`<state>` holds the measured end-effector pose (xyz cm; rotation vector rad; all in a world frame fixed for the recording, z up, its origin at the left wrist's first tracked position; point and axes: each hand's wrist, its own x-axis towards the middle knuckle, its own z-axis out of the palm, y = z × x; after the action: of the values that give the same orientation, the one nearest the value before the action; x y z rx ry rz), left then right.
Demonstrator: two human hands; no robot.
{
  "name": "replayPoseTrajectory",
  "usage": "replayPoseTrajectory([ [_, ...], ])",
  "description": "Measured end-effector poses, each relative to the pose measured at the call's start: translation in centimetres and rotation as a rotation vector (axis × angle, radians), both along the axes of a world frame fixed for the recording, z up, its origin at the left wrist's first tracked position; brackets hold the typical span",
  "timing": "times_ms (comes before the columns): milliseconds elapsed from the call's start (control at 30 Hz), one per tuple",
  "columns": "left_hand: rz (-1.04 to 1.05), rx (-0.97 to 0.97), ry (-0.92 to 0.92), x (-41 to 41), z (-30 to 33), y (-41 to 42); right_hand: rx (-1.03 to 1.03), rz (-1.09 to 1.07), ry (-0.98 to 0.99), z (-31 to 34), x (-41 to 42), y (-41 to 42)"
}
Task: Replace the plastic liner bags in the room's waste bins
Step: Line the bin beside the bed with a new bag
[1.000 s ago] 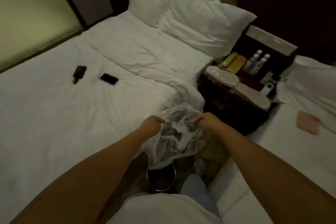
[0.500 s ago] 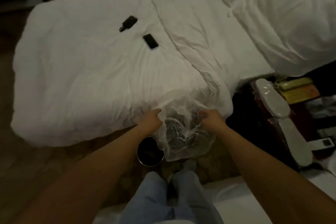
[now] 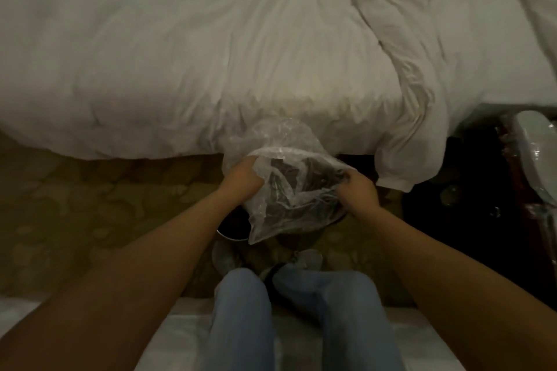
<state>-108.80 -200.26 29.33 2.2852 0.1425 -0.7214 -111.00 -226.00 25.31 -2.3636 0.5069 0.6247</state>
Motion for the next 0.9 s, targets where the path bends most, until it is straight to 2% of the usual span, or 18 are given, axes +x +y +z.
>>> replayPoseTrajectory([
  [100,0.059,-0.028,-0.002,-2.9,-2.3,-0.2,-0.013,0.065,-0.063,-2.3,-2.6,0.0],
  [200,0.076,-0.018,-0.009,-6.2,-2.8,-0.1,0.009,0.139,-0.122,-1.9,-5.4,-0.6],
  [300,0.045,0.010,0.015,-9.1,0.2,-0.7,0.071,0.198,-0.133,2.3,-8.1,-1.0],
  [367,0.053,0.046,-0.043,-10.0,4.6,-1.3,0.081,0.247,-0.120,7.0,-9.0,-1.1],
  [467,0.147,-0.019,-0.237,-11.1,14.9,-2.5,0.056,0.276,-0.270,17.8,-8.9,-1.4],
  [633,0.169,-0.175,-0.818,-13.8,33.8,-5.9,0.111,0.178,-0.802,36.5,-9.3,0.5],
  [700,0.111,-0.132,-1.010,-14.9,36.2,-6.7,0.038,0.192,-1.046,39.1,-10.9,1.3],
  [767,0.033,-0.041,-1.158,-16.2,34.7,-7.4,-0.147,0.240,-1.208,36.9,-12.1,1.7],
  [833,-0.037,0.126,-1.066,-17.4,30.2,-8.0,-0.245,0.291,-1.108,31.8,-13.5,1.6],
  [900,-0.044,0.247,-0.705,-18.0,22.7,-7.5,-0.301,0.422,-0.769,26.2,-15.8,0.8],
])
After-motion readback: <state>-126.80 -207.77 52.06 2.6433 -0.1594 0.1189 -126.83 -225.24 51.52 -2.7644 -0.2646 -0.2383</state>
